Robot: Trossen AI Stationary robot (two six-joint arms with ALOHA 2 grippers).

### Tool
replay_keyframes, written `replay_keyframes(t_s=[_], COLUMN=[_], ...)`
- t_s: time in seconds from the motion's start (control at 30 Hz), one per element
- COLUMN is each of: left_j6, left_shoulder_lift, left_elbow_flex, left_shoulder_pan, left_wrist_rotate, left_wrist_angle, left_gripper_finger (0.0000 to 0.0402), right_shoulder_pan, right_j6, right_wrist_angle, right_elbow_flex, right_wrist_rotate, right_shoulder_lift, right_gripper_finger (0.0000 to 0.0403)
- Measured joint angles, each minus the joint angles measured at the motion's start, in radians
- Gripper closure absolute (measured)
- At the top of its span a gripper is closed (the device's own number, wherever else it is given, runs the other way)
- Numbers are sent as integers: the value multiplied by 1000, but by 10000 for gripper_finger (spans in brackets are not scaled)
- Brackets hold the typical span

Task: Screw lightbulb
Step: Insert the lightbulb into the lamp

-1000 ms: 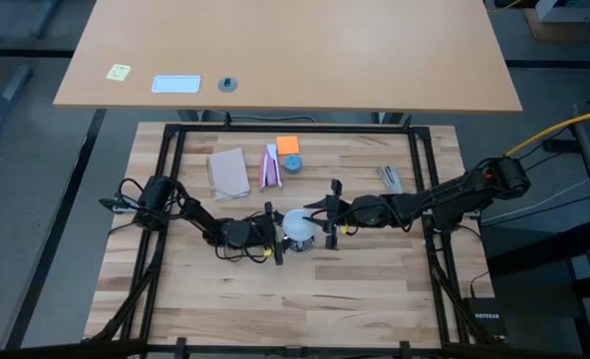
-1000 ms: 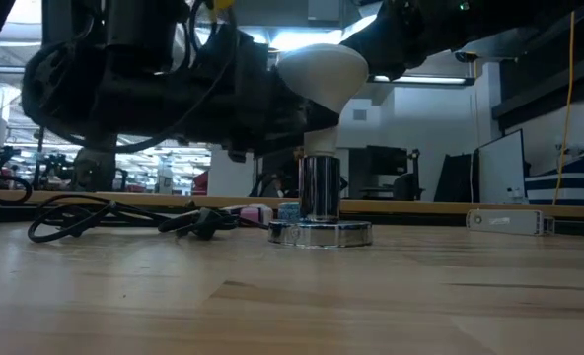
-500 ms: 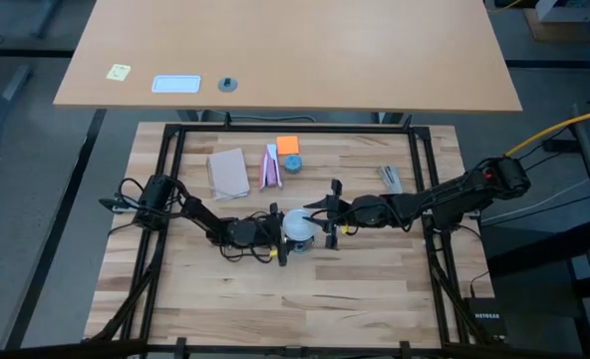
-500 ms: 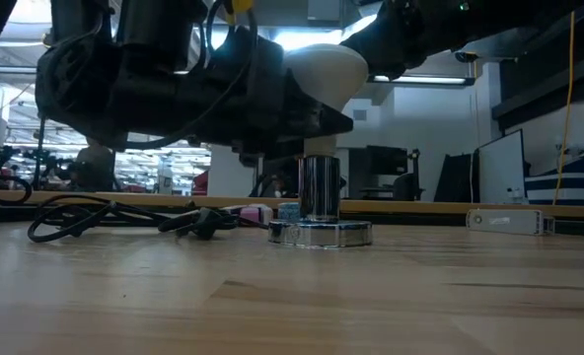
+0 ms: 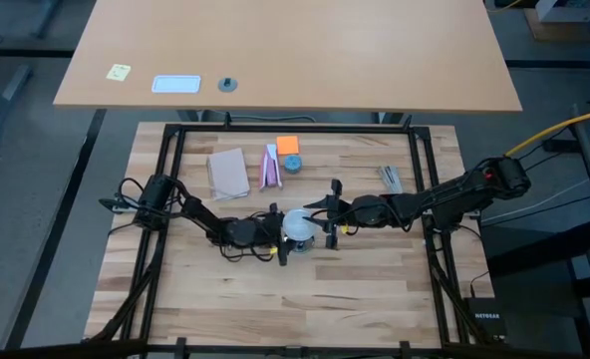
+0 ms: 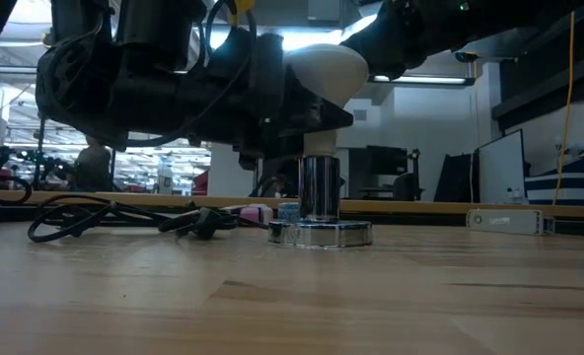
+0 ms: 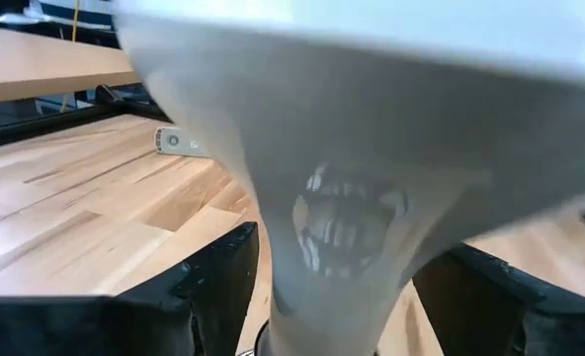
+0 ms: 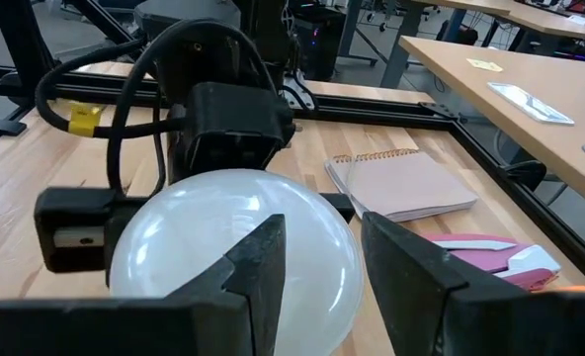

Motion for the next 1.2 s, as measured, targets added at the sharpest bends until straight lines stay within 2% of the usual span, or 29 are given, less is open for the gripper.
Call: replay_keyframes(t_s=[0.23,0.43,0.57,0.7,1.2], left_j6=[-29,9,-12,-7,23], left_shoulder_lift=[0,2,44,100,102], left_elbow_flex=[-69,-72,-70,-62,-37], left_shoulder_pan=[-4,-6,-5,-4,0], left_wrist_rotate=[0,1,1,1,1], left_wrist_angle=[97,140,150,256,174], left_gripper_finger=[153,153,153,153,153], right_shoulder_pan=[0,0,0,0,0], right_j6=[0,-2,-2,-1,-1], right_wrist_angle=[0,-1,-1,0,5], right_elbow_flex=[0,-1,-1,-1,-1], right_wrist_rotate=[0,18,19,19,18], right_shoulder_lift=[0,0,0,0,1], right_gripper_finger=[260,260,260,260,260])
